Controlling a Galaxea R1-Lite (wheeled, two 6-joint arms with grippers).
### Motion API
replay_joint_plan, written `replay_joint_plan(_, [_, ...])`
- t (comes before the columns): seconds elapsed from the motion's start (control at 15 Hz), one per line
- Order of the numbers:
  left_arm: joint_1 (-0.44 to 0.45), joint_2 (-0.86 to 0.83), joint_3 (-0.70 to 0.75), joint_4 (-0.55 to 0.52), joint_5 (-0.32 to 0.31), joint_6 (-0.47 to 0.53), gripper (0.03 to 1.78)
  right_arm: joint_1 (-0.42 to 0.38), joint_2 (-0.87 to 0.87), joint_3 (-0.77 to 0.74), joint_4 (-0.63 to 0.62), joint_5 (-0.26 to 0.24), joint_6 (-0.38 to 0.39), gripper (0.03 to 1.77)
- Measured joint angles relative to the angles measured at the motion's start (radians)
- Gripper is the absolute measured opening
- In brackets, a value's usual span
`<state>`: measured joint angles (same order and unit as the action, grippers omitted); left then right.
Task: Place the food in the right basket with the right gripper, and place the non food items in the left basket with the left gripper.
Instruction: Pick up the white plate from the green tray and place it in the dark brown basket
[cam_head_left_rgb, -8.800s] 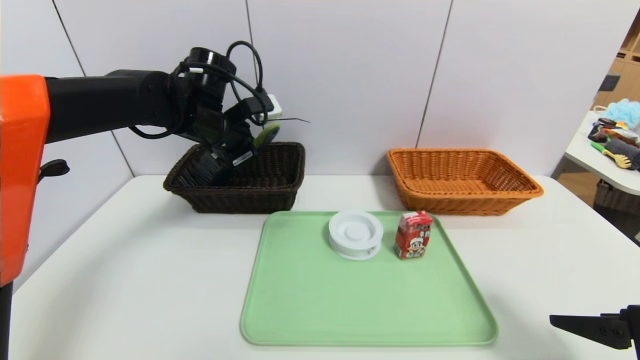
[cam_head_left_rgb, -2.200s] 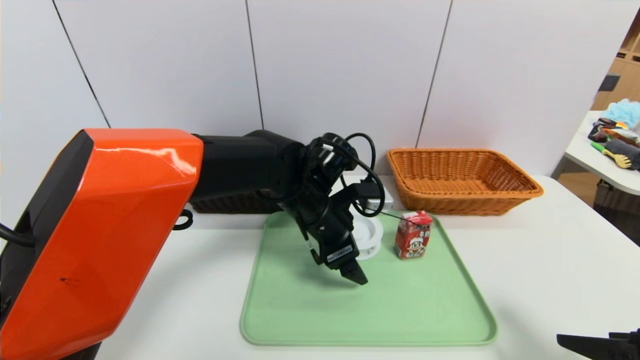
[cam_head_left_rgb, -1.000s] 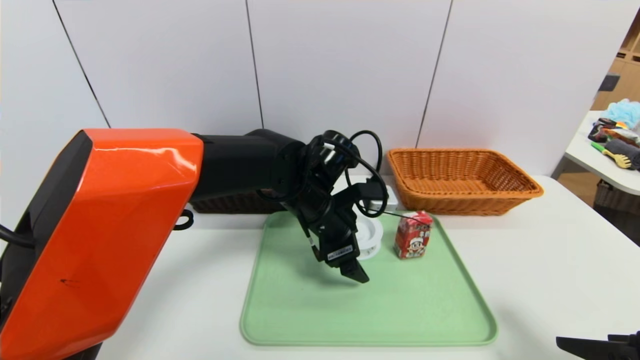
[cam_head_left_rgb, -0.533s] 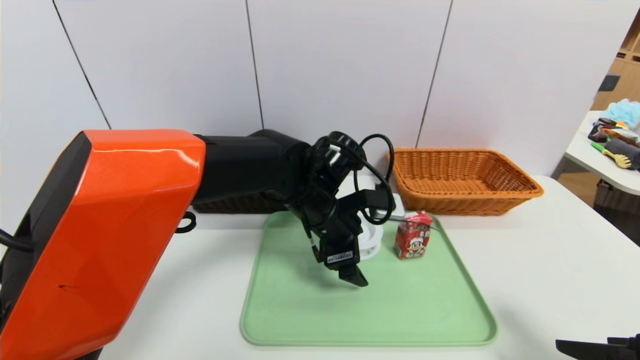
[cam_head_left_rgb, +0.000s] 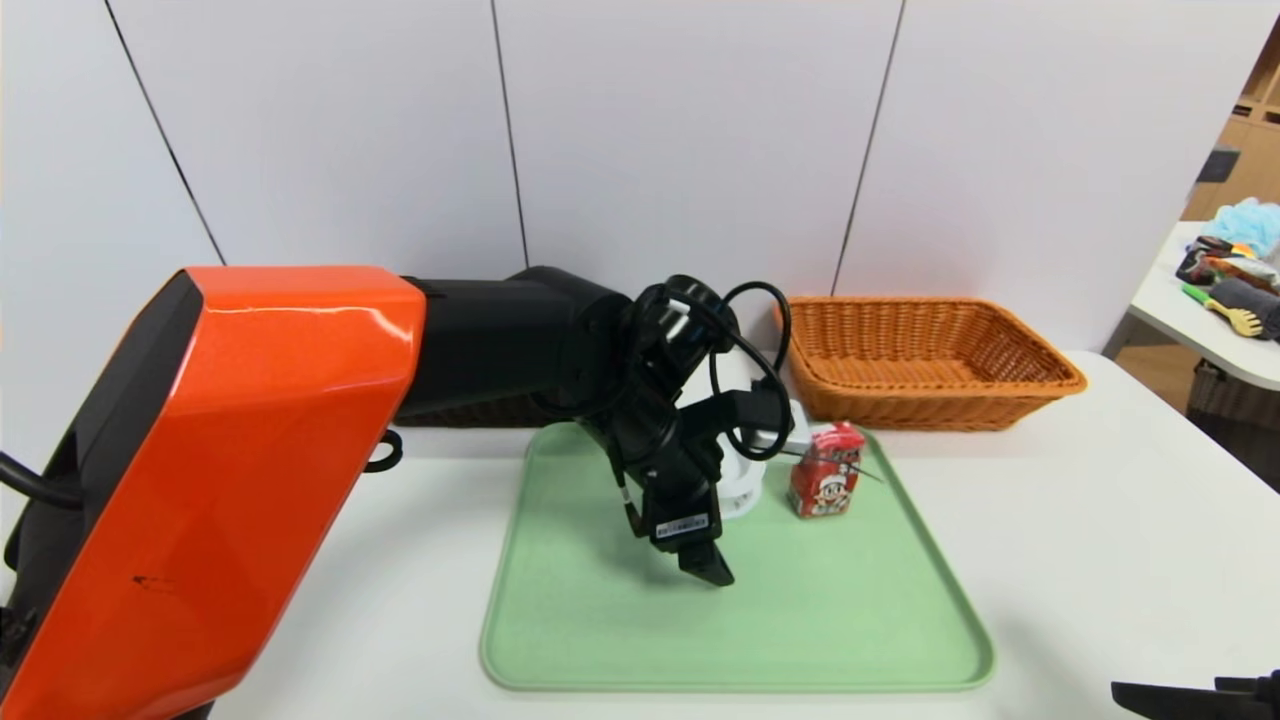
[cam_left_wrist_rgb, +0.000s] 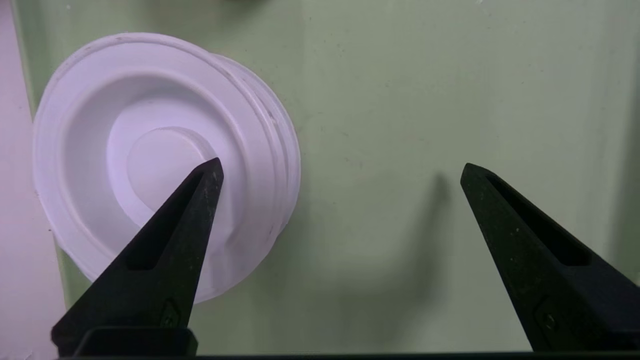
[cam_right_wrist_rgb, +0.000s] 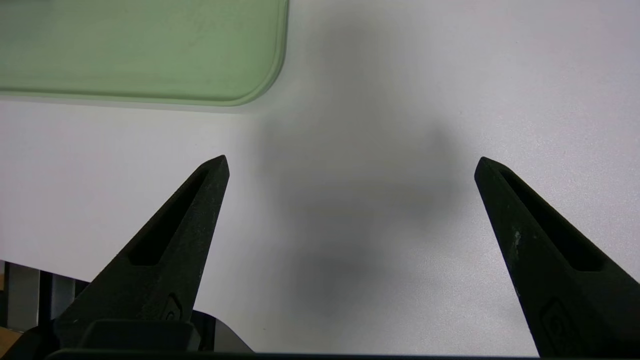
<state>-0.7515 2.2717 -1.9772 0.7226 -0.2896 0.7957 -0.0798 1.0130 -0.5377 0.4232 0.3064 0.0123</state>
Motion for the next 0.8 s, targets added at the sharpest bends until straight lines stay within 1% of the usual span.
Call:
replay_joint_plan(0.13, [0.0, 0.0, 0.0, 0.003, -0.002, -0.016, 1.69, 0.0, -0.001, 0.006, 0.0, 0.0, 0.0, 1.7])
replay_joint_plan(0.8, [0.0, 0.01, 0.0, 0.009, -0.006, -0.021, 1.69, 0.0, -0.002, 0.01, 0.0, 0.0, 0.0, 1.7])
